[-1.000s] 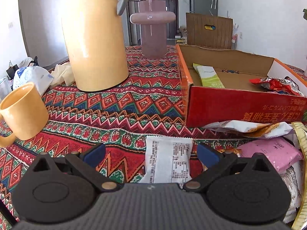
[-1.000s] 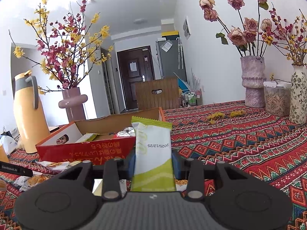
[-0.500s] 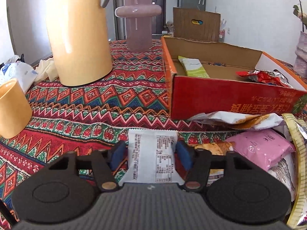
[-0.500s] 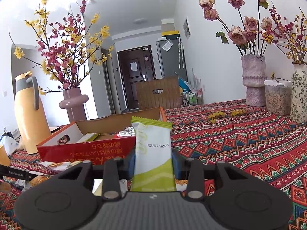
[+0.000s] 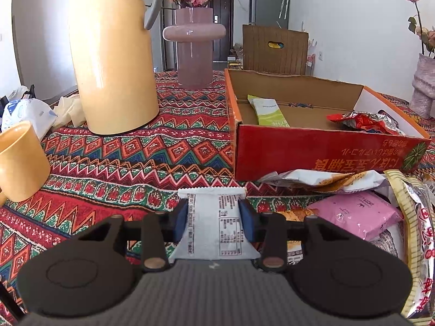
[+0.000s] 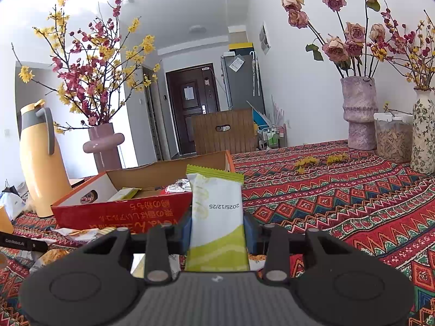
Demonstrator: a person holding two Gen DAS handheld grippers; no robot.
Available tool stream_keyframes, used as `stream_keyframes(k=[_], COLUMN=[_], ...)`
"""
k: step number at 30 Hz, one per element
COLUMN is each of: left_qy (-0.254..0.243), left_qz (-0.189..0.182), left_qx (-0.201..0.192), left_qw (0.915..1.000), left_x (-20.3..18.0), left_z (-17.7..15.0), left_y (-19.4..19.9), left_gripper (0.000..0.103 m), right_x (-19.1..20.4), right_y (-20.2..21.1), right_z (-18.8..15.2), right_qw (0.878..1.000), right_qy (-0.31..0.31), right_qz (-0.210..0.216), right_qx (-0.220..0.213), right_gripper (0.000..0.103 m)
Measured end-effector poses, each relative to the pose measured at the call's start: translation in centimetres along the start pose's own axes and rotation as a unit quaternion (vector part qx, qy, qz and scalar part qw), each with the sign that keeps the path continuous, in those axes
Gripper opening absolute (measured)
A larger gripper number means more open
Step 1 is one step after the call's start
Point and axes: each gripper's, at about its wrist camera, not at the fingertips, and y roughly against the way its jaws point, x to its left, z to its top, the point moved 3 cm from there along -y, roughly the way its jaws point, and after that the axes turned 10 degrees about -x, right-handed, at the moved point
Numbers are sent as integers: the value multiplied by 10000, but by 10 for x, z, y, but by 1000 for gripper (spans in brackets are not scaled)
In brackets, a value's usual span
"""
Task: Organize snacks
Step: 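Carry both packets into the cardboard box and open both grippers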
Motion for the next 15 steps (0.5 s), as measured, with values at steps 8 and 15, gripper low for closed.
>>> stream_keyframes(k=[8,15], left_qy=[34,174], left_qz=[24,-41], left_qx=[-399,-722], left_qw=[9992,9972], left_x=[-1,-4], left_z=[16,33], left_y=[20,34], left_gripper=[41,41], right_x=[1,7], right_y=[1,6], right_z=[0,13], right_qw=[10000,9998], right_qy=[78,148], right_qz=[7,116], right_qx=[5,-82], right_gripper=[37,37])
